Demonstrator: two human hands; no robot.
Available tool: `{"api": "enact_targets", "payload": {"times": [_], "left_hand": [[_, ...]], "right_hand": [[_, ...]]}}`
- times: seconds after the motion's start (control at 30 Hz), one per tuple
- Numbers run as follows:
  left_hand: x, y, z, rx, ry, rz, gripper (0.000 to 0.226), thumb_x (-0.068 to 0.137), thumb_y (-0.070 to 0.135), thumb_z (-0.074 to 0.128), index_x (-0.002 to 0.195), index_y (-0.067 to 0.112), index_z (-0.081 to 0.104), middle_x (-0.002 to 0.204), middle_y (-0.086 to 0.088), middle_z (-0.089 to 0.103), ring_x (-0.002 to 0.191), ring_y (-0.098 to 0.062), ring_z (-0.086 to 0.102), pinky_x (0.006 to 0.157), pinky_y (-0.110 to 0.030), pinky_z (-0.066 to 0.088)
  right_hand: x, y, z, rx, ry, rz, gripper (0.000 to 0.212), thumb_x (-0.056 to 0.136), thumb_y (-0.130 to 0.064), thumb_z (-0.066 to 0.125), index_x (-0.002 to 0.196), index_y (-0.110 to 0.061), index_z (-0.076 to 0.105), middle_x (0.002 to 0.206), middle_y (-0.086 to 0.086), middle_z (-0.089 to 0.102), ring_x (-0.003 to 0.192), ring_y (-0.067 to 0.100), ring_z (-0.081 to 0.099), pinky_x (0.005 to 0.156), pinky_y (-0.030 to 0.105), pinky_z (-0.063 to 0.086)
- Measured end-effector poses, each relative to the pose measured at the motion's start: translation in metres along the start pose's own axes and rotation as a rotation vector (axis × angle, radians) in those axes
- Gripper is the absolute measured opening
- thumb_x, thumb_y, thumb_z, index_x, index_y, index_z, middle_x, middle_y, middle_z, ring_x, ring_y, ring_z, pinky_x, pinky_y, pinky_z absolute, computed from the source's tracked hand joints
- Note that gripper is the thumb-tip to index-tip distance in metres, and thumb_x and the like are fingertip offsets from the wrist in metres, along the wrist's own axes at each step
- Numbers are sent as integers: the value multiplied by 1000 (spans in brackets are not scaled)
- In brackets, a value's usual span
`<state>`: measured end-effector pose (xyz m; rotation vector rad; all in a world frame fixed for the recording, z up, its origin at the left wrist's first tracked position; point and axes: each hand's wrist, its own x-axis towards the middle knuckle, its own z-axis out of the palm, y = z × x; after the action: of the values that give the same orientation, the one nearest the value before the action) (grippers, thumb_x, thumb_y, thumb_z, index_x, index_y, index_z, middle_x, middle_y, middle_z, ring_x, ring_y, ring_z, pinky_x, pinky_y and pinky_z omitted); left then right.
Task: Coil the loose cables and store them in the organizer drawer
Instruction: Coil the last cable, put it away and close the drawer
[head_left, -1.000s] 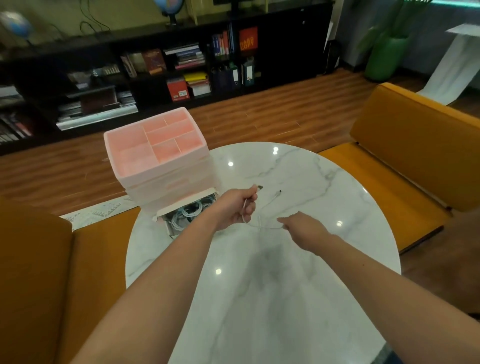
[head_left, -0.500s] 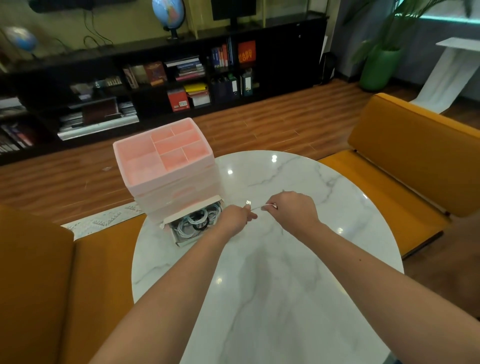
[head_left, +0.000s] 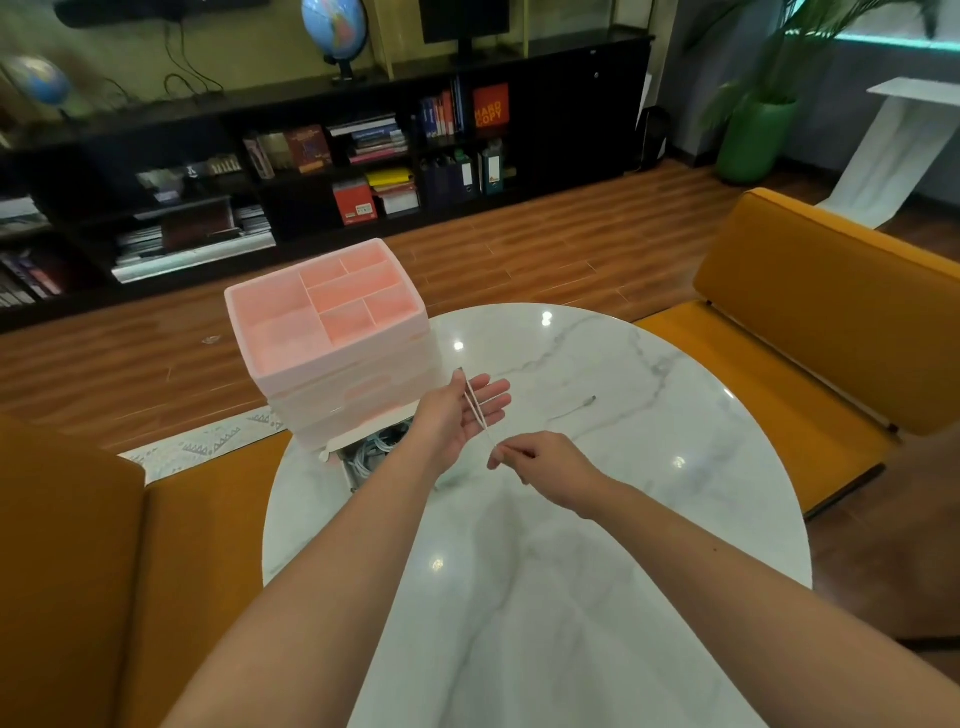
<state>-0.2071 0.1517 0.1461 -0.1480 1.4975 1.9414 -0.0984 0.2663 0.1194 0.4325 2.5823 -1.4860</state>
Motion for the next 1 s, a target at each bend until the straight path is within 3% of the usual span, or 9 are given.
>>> {"api": "enact_targets", "payload": {"times": [0.1,0.17,0.33,0.47,0.6,0.73,0.87,0.93,1.0], "left_hand": [[-3,-4,-2,-25,25,-4,43,106,30,36,123,-3,58,69,-1,70,62,-14,66,79,-29,57],[-5,-6,-5,-2,2,2,41,105,30,39,129,0,56,52,8,56,48,-8,44,74,-22,55],[-15,8,-12,79,-100,-65,35,103,30,44,114,2,62,47,6,27,41,-8,22,61,-19,48],[-24,13,-14,254,-181,-161,29,102,28,48,100,3,61,57,-1,52,42,-9,36,74,-30,55],[-30,15,-12,569,-251,-158,37,102,32,47,103,1,66,84,-12,74,67,-19,67,84,-35,55],[-36,15,-3,850,-260,-157,45,103,37,42,106,-1,66,92,-14,76,81,-26,73,84,-32,56],[-31,8,2,735,-88,-60,43,104,33,42,99,-1,67,84,-9,76,78,-25,75,94,-39,54],[-31,8,8,720,55,-1,40,104,31,41,100,2,68,83,-6,75,63,-9,72,74,-23,56],[-28,7,10,609,129,40,40,104,34,40,103,6,68,88,-5,74,56,-5,68,58,-19,48]], "right_hand": [[1,0,-2,47,-66,20,25,93,-42,57,86,-29,77,61,-7,55,56,11,46,56,21,40],[3,1,-2,71,-100,44,29,87,-50,62,78,-26,77,56,-5,56,54,14,48,61,29,44],[5,11,-15,-116,-84,196,61,75,-74,59,54,-17,63,46,1,52,49,17,47,59,29,39],[10,5,-25,-145,-33,139,37,92,-48,58,76,-15,66,65,4,49,55,15,41,51,26,32],[20,-8,-31,-212,2,108,22,100,-21,44,95,-18,65,110,5,64,84,18,58,67,29,46],[13,-33,-34,-440,91,79,21,98,-38,47,96,-21,61,91,0,63,71,21,61,56,34,51],[5,-47,-30,-457,187,74,31,98,-43,44,89,-19,60,78,0,62,65,19,58,56,28,43],[5,-50,-24,-215,127,65,35,100,-34,41,86,-12,65,76,4,61,61,19,51,56,28,39],[1,-51,-16,4,55,55,36,101,-28,40,83,-14,68,73,3,57,59,16,47,55,27,38]]}}
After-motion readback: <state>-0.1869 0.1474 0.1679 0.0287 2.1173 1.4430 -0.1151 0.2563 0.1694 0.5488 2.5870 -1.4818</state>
